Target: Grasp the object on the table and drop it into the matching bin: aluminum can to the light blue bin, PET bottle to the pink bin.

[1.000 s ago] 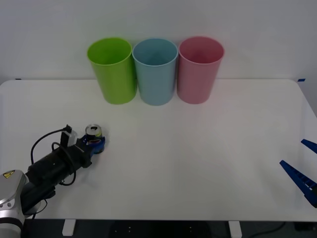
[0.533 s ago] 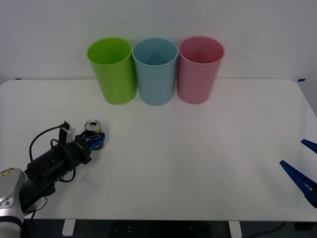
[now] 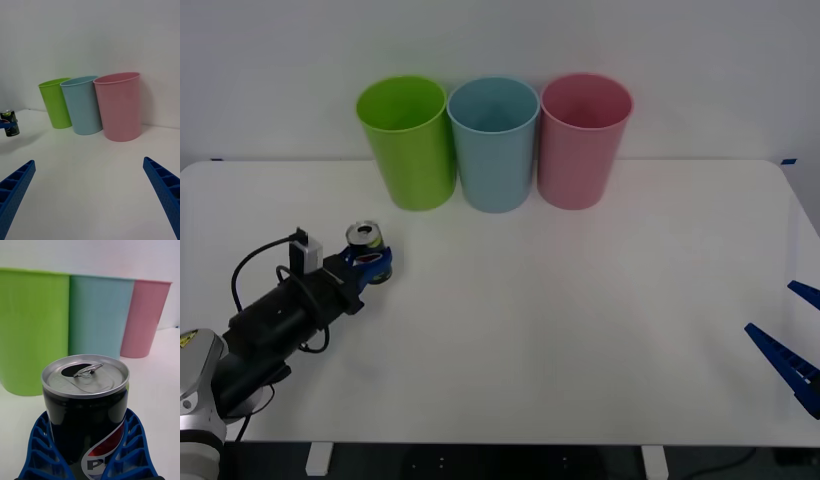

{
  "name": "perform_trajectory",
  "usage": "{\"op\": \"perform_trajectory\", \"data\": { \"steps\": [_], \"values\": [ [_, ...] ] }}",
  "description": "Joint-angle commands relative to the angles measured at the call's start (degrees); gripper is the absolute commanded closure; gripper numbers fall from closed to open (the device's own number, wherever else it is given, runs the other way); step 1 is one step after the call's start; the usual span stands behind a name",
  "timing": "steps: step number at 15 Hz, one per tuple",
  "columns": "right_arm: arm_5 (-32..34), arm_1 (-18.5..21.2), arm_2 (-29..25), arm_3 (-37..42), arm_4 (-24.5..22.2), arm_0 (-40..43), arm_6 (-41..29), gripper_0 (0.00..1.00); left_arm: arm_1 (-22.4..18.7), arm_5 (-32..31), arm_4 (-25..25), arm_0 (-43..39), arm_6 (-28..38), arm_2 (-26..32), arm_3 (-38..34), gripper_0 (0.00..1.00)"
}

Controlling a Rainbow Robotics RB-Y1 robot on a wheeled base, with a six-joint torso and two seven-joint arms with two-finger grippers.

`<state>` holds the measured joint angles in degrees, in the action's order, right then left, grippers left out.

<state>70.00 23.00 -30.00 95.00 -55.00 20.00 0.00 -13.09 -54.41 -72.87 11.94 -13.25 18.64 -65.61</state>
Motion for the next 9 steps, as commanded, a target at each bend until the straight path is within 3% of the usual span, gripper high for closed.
{"op": "perform_trajectory", "data": {
  "steps": [1, 3, 9],
  "values": [
    [0.0, 0.0, 0.0, 0.0, 0.0, 0.0, 0.0, 0.00, 0.0, -0.9, 2.2, -0.6, 0.7, -0.1, -3.2, 1.00],
    [0.0, 0.0, 0.0, 0.0, 0.0, 0.0, 0.0, 0.00, 0.0, -0.8, 2.9, -1.5, 1.8, -0.3, -6.8, 1.00],
    [0.0, 0.0, 0.0, 0.0, 0.0, 0.0, 0.0, 0.00, 0.0, 1.7, 3.2, -4.6, 14.1, -2.1, -20.4, 1.00]
  ]
}}
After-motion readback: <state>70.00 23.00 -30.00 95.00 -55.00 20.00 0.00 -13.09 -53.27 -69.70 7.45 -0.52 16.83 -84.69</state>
